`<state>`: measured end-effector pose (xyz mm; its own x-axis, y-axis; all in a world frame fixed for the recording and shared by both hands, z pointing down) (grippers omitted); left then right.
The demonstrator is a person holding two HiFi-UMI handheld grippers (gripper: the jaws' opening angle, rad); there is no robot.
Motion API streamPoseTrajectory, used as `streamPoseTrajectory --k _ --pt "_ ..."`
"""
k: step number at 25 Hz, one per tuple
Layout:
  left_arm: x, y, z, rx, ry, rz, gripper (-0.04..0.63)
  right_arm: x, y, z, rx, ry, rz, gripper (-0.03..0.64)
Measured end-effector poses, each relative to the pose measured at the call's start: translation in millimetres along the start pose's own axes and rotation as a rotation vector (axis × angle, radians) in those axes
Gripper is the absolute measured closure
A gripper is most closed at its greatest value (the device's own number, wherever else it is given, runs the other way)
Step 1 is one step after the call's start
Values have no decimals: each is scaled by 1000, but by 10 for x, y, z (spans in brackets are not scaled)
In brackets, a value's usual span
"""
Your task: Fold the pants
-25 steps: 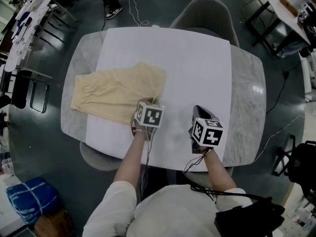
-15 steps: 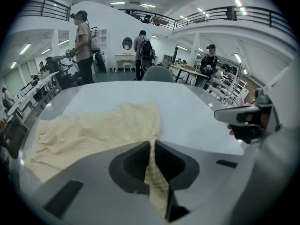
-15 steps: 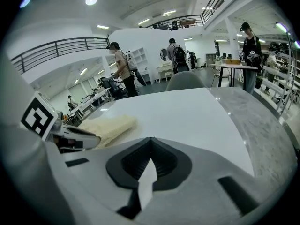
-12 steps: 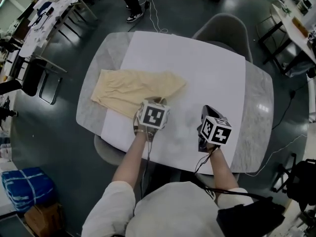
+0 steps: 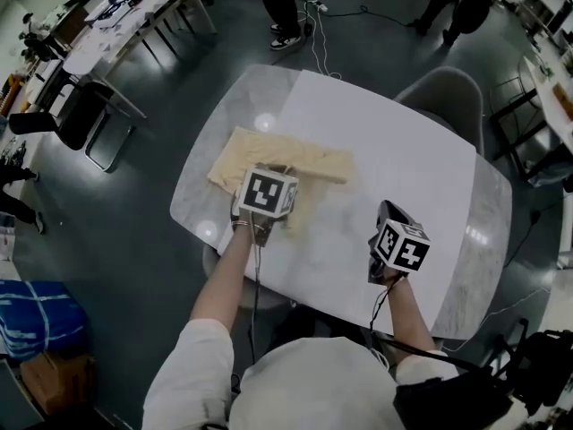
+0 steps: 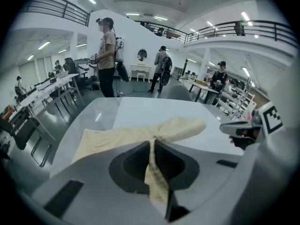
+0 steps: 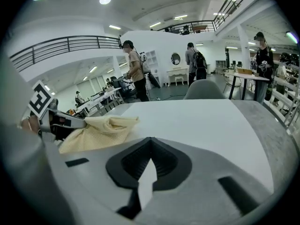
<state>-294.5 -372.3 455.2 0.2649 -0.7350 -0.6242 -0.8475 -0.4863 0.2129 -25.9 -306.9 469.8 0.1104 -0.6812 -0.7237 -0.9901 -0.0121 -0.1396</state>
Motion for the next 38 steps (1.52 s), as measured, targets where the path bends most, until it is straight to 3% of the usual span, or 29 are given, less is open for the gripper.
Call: streamPoseTrajectory --k 3,6,8,11,13,16,30,38 --pt "81 468 198 24 -20 31 560 48 257 -92 3 10 15 624" --pt "104 1018 322 102 -30 70 560 59 432 -195 7 27 30 624" --pt "53 1463 306 215 -43 116 560 33 489 -281 7 43 40 624" --pt "-62 2031 340 402 -128 186 558 -65 570 -438 6 73 49 624" --pt "-184 2150 369 395 -161 255 558 -151 620 -539 7 91 56 624" --pt "-298 2170 378 366 -181 291 557 -229 672 -639 8 106 62 624" --pt "-605 1575 465 305 -207 275 557 -210 847 -440 51 81 102 624" --pt "-832 1081 603 239 -337 282 557 -212 822 -298 80 65 108 624"
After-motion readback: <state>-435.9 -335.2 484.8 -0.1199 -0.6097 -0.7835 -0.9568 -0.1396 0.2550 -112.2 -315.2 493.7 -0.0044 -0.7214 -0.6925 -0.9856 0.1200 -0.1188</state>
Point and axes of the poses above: the fingertips, and each gripper's own axes: z backward along the fingers, y to its left, x out of its top, the point moved 7 cm from there along z, backward along the fingers, and after that the axes turned 6 degrees about -x, right-handed, at the moved point
